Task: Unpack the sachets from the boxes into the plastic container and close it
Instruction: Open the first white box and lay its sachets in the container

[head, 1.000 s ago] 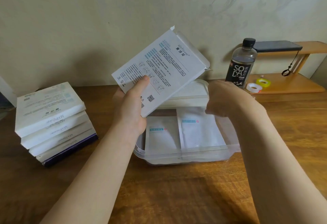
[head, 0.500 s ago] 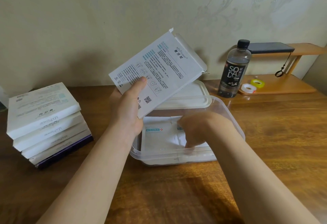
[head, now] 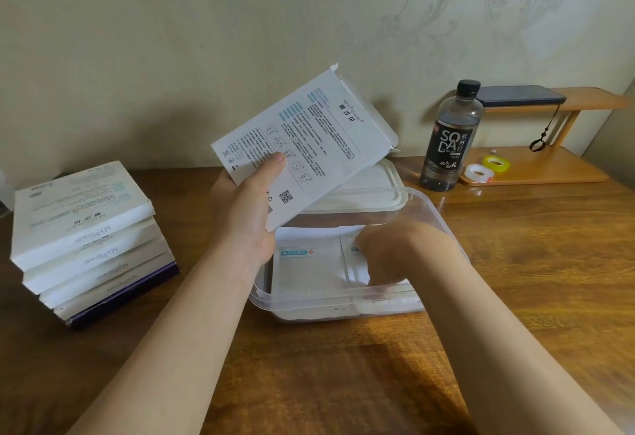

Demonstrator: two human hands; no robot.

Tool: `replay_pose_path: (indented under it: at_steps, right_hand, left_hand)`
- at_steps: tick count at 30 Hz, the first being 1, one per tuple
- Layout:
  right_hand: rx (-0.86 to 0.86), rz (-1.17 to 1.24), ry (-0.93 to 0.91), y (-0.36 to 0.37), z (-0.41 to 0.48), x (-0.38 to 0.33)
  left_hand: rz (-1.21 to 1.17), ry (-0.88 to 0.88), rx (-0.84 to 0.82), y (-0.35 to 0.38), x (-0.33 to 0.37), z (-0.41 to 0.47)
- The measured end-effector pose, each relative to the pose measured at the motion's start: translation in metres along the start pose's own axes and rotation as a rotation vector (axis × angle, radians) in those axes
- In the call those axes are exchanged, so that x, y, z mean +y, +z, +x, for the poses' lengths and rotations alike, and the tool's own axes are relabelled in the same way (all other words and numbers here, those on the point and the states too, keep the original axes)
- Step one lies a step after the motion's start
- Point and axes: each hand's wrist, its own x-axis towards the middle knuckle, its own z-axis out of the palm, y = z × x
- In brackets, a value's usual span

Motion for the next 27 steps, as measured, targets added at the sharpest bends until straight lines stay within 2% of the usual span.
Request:
replay_pose_path:
  at_steps: [12, 15, 18, 22, 27]
  right_hand:
    - [-0.051, 0.012, 0.001, 0.005, 0.006, 0.004]
    - [-0.019, 0.044, -0.016, -0.001, -0.006, 0.003]
    - [0.115, 0.260, -0.032, -0.012, -0.037, 0.025]
    - [0.457, 0.763, 0.026, -0.022, -0.087, 0.081]
    - [0.734, 1.208, 0.126, -0.023, -0.132, 0.131]
  left_hand:
    - [0.032, 0.010, -0.014, -0.002, -0.003, 0.003]
    - [0.046, -0.008, -0.025, -0.001, -0.001, 0.001]
    - [0.033, -0.012, -0.055, 0.002, 0.006, -0.002]
    - [0.036, -0.014, -0.148, 0.014, 0.019, -0.005]
    - [0.111, -0.162, -0.324, 0.048, 0.010, -0.028]
